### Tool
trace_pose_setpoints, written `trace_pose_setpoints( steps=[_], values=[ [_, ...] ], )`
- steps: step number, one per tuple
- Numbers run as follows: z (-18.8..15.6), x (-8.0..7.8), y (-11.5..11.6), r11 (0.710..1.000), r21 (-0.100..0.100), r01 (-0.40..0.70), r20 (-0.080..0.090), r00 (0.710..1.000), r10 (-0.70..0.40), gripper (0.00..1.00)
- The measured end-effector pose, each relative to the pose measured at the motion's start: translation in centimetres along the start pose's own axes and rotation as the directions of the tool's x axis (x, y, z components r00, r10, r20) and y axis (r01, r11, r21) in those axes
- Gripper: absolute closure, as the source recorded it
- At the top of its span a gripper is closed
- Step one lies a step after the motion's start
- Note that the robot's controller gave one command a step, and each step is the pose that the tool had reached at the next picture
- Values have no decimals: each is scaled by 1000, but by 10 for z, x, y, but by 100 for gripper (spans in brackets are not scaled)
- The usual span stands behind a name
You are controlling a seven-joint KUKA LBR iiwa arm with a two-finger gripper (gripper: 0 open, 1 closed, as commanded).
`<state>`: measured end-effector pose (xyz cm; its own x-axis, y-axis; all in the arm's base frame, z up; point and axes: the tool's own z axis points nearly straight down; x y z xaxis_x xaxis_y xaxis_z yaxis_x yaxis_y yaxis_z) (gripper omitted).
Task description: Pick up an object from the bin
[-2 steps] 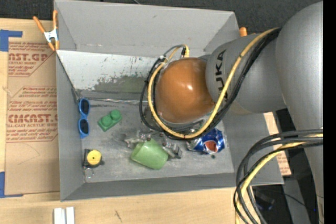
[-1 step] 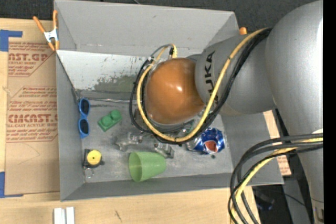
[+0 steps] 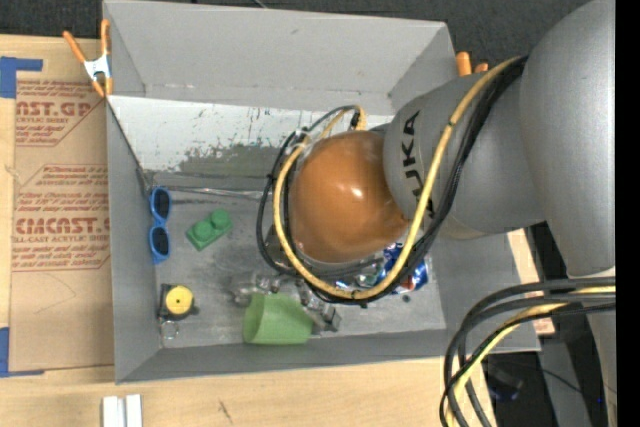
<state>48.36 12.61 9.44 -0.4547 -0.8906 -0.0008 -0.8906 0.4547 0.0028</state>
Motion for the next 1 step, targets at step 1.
trace_pose_setpoints(
  steps=[1],
  values=[
    [22, 26, -13, 889, 12, 459, 7, 889, -459, 0]
  ],
)
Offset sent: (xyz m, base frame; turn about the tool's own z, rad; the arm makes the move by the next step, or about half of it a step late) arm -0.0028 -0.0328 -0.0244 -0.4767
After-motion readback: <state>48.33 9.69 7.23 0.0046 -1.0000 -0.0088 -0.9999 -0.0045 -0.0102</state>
